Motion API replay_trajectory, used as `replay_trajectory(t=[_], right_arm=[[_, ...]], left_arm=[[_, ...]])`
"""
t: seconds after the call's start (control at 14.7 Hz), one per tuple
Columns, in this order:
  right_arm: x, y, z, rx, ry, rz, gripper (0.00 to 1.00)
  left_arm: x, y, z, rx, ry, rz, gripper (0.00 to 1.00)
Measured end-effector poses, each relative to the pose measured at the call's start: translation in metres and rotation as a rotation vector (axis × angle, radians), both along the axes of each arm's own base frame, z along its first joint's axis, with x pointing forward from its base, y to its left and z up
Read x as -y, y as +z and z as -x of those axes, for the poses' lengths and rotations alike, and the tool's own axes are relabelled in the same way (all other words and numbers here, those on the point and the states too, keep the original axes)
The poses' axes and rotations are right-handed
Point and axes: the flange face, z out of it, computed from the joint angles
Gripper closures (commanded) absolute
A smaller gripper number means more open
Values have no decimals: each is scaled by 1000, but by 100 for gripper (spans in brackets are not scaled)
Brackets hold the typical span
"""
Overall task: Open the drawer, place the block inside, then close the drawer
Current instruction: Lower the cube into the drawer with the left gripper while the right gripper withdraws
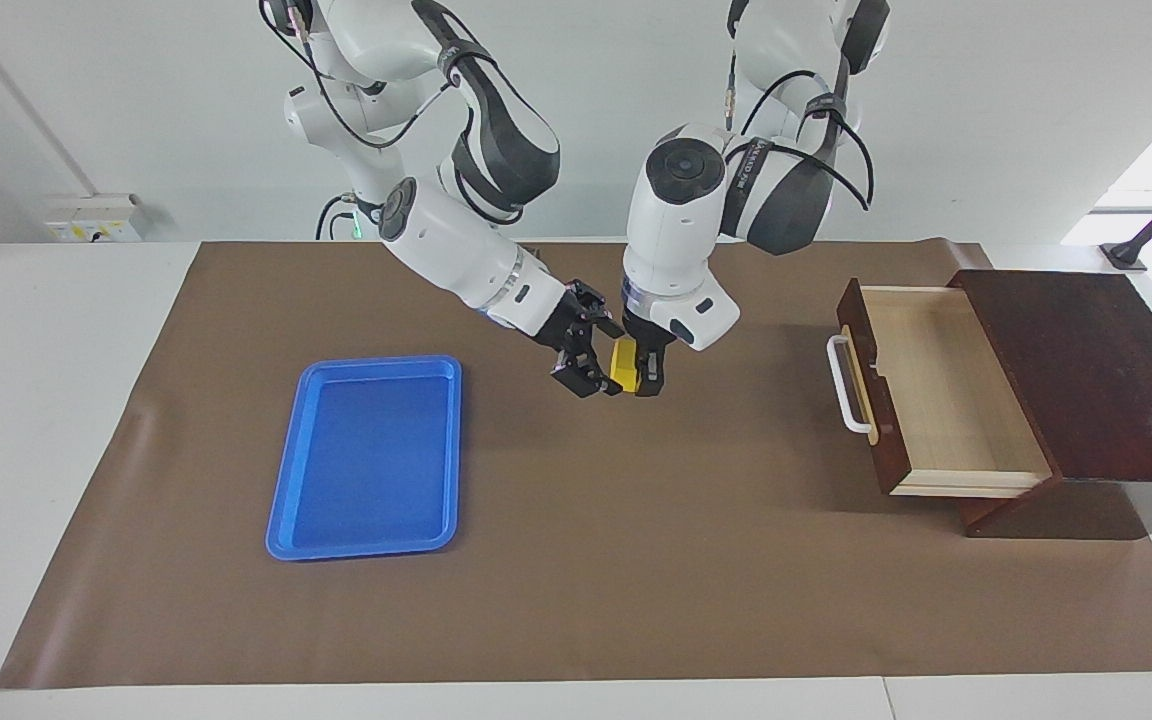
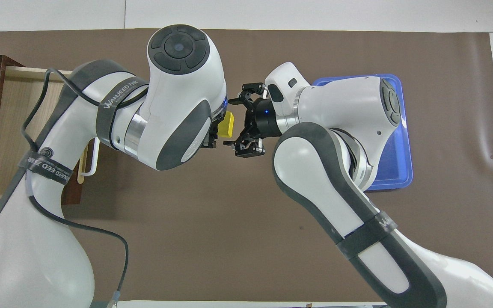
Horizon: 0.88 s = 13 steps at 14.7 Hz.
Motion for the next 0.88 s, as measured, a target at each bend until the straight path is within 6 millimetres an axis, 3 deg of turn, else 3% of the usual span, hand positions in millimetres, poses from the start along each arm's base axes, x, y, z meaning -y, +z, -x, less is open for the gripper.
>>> replay_trajectory(t=[0.14,0.34,0.54,0.75,0.88], right_arm=[[0,0,0,-1,1,0,0],[4,-1,-1,-10,2,1,0],[17,1,-6,-23,-3,2,0],[49,8,-15,-38,-19,10,0],[74,11,-23,-54,-33,14,0]], left_arm=[[-16,6,-6,-5,8,-6,100],[-82,19,-27,-50,26,-35,100],[-188,43,-53,-70,24,-32,100],[-305,60,-67,-60,18,-13,100],[-358,57,-68,-65,-2,-4,100]])
